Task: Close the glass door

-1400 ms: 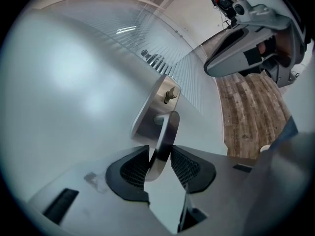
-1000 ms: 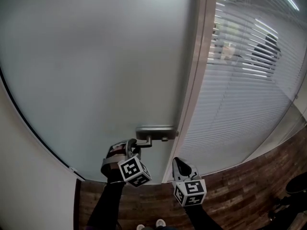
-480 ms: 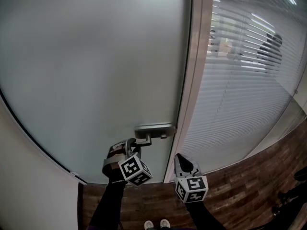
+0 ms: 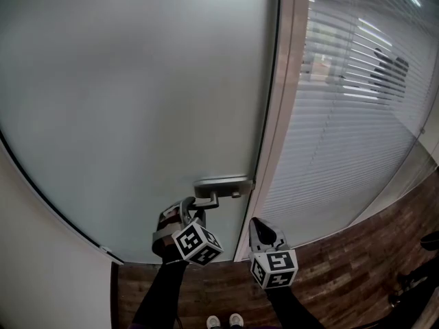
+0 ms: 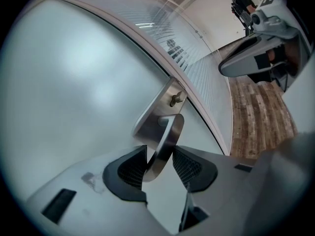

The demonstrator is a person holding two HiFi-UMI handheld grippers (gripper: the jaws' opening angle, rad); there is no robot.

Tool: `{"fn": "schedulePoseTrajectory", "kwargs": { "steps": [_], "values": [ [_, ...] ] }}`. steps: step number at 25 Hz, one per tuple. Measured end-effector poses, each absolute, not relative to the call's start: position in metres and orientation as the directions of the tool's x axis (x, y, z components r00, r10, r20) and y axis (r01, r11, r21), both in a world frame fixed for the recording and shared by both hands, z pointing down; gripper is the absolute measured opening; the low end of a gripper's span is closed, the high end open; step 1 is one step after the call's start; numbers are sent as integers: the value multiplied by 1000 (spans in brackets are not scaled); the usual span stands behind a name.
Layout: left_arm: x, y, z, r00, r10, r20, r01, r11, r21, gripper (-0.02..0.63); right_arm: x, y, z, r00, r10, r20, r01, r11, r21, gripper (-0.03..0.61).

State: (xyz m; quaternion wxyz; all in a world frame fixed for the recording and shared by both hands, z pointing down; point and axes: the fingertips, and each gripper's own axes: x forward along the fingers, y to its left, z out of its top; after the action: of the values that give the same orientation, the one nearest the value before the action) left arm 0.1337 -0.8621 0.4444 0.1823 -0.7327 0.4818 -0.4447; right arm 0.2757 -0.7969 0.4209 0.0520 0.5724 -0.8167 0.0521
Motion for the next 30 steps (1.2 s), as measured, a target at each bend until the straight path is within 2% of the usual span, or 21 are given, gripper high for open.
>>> {"fn": "schedulePoseTrajectory", "kwargs": {
  "steps": [19, 30],
  "values": [
    [134, -871, 443, 174, -883, 437, -606, -446, -659, 167, 271, -803, 427, -331, -930, 159, -943, 334, -14, -3],
    [135, -877, 446, 192, -868, 457, -600, -473, -646, 170, 271, -811, 428, -329, -930, 163, -943, 334, -1, -3]
  ]
}}
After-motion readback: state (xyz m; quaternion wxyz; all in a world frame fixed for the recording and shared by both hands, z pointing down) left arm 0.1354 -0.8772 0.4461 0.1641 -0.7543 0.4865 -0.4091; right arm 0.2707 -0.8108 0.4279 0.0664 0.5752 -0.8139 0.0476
